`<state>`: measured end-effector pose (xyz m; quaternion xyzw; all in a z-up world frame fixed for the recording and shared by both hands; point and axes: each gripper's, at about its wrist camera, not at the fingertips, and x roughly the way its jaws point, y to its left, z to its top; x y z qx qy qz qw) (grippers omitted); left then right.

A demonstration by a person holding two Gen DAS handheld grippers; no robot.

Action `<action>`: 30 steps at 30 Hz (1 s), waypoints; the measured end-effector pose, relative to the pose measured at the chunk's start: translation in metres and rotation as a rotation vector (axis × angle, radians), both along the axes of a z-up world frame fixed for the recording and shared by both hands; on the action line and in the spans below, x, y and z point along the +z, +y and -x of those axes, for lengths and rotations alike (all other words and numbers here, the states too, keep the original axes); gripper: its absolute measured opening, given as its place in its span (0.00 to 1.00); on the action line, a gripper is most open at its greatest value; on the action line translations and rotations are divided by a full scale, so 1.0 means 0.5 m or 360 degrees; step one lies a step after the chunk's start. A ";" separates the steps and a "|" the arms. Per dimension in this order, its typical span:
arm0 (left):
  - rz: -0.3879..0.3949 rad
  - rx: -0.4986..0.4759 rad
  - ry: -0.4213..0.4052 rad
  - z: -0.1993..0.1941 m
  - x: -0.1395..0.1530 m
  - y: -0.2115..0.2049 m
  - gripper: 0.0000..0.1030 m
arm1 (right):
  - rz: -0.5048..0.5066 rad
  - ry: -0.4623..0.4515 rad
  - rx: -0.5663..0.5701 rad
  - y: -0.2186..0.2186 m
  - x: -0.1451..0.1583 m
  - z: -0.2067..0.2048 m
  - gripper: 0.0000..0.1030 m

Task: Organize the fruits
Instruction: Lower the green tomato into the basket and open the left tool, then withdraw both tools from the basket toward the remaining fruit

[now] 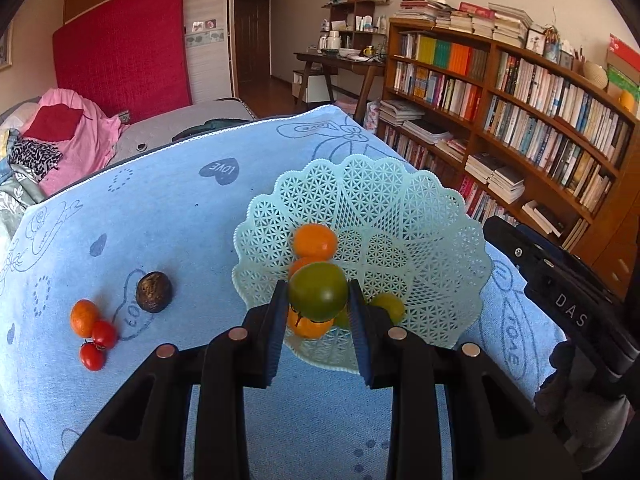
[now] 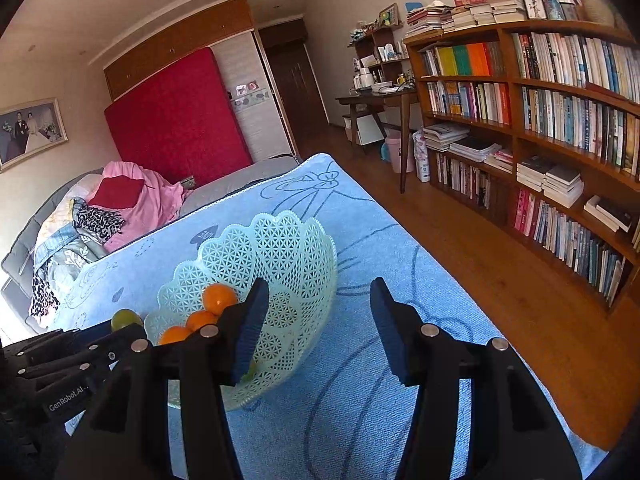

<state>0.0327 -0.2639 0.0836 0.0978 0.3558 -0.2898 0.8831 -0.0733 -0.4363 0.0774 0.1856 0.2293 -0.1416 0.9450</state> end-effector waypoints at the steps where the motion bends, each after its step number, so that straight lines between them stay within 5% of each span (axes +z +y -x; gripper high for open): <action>1: -0.0001 -0.0016 0.0011 0.000 -0.002 -0.007 0.29 | -0.0002 -0.0001 -0.0001 0.000 0.001 0.001 0.53; 11: -0.0014 -0.0106 0.0027 -0.002 -0.004 -0.053 0.30 | -0.0008 -0.0005 -0.0004 -0.004 0.001 0.005 0.53; 13: 0.0002 -0.0109 0.0013 0.000 0.002 -0.049 0.37 | -0.0011 -0.0011 -0.0007 -0.004 0.003 0.006 0.53; 15: 0.0017 -0.0089 -0.0013 -0.001 0.008 -0.040 0.54 | -0.0014 -0.0016 -0.0006 -0.005 0.005 0.008 0.53; 23: 0.0031 0.0026 0.0004 -0.017 0.019 0.006 0.54 | -0.0007 -0.0034 0.0020 0.010 0.012 0.011 0.53; 28: 0.0022 0.0104 -0.0003 -0.020 0.022 0.032 0.60 | -0.0001 -0.0050 0.0041 0.020 0.020 0.013 0.56; 30: 0.0024 0.0126 -0.0004 -0.019 0.023 0.042 0.69 | 0.0003 -0.0062 0.0043 0.025 0.022 0.016 0.60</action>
